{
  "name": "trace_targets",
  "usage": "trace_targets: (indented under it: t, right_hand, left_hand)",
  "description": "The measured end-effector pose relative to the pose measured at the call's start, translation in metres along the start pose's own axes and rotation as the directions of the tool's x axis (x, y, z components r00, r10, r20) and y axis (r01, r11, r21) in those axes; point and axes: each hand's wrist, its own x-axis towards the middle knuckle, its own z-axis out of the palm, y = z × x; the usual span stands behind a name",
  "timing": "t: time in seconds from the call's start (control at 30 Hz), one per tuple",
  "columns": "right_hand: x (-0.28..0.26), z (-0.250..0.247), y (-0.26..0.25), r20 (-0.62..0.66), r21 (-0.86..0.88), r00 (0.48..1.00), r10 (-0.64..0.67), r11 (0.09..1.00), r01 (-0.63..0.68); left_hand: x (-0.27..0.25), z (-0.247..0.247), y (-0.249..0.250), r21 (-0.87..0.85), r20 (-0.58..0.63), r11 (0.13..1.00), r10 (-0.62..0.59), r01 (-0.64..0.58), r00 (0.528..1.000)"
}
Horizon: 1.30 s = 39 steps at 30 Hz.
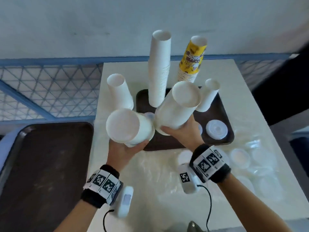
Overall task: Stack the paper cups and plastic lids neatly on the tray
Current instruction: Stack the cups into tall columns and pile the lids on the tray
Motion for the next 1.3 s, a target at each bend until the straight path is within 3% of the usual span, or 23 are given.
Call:
trace_targets:
  t: [0.1, 0.27, 0.37, 0.53, 0.77, 1.03, 1.3]
  right_hand:
    - [-0.012, -0.077, 0.009, -0.12, 0.003, 0.992, 0.024, 1.0, -0.024]
    - [-0.014, -0.171, 0.025, -0.226, -0.034, 0.974, 0.018, 0.999, -0.027]
    - [-0.005, -0.209, 0.028, -0.256, -0.018, 0.967, -0.001, 1.0, -0.004]
    - [0.024, -0.249, 0.027, -0.247, -0.023, 0.969, -0.029, 0.999, 0.024]
    - [0.069, -0.268, 0.009, -0.246, 0.01, 0.968, -0.053, 0.998, 0.057]
    - [0.114, -0.255, -0.013, -0.277, 0.062, 0.955, -0.106, 0.99, 0.128]
    - [0.142, -0.219, -0.026, -0.225, -0.041, 0.973, -0.045, 0.998, 0.037]
  left_hand:
    - [0.027, 0.052, 0.039, -0.033, 0.19, 0.998, 0.049, -0.044, 0.98]
    - [0.078, 0.145, 0.084, -0.041, 0.313, 0.993, 0.119, -0.112, 0.942]
    - [0.106, 0.191, 0.108, -0.006, 0.35, 0.992, 0.121, -0.127, 0.929]
    - [0.141, 0.242, 0.115, 0.025, 0.307, 0.989, 0.129, -0.143, 0.943]
    - [0.166, 0.273, 0.104, 0.157, 0.308, 0.981, 0.059, -0.112, 0.95]
    - [0.166, 0.296, 0.053, 0.226, 0.307, 0.973, -0.027, -0.045, 0.951]
    - [0.165, 0.305, 0.011, 0.258, 0.325, 0.966, -0.098, 0.011, 0.941]
